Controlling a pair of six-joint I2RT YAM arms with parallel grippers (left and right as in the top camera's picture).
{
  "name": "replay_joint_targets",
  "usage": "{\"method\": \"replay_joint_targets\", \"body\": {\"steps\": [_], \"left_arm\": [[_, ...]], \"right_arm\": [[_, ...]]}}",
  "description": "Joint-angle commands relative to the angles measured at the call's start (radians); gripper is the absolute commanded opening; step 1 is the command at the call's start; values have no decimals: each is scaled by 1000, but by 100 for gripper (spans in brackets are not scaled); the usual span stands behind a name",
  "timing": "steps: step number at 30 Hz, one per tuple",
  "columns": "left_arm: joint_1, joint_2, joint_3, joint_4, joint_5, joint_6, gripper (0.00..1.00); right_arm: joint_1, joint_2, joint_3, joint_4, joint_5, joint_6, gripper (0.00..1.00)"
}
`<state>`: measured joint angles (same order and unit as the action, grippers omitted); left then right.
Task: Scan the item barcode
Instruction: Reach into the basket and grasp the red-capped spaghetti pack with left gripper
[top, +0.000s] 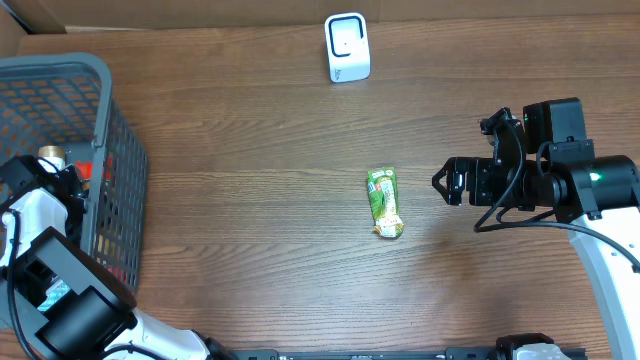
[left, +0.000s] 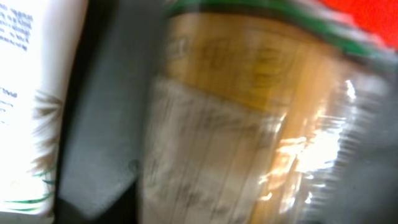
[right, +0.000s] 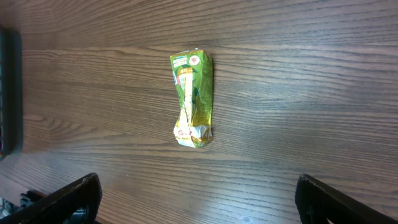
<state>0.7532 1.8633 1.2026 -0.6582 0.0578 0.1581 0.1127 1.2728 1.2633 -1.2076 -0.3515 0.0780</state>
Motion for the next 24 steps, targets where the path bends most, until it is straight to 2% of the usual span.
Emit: {"method": "replay_joint_targets", "body": {"steps": [1,5,8,13,15,20,24], "left_arm": [[-8,80,-53,-27,14,-72,4],[-8,79,14,-101,19,-88,4],[-8,79,156,-240,22,-88,4],[-12,79,481,-476,53,-87,4],[-14,79,663,-565,84,-87,4],[-21,78,1007,-683,140,-84,4],[-37,77,1177,-720,146,-85,4]], "right_arm": [[6,-3,6,1,3,-8,100],[6,-3,6,1,2,-7,100],[6,-3,6,-5,-2,-3,100],[6,-3,6,-7,-2,0,100],[6,-3,6,-8,-2,0,100],[6,-3,6,-14,-2,0,100],[6,-3,6,-14,-2,0,100]]}}
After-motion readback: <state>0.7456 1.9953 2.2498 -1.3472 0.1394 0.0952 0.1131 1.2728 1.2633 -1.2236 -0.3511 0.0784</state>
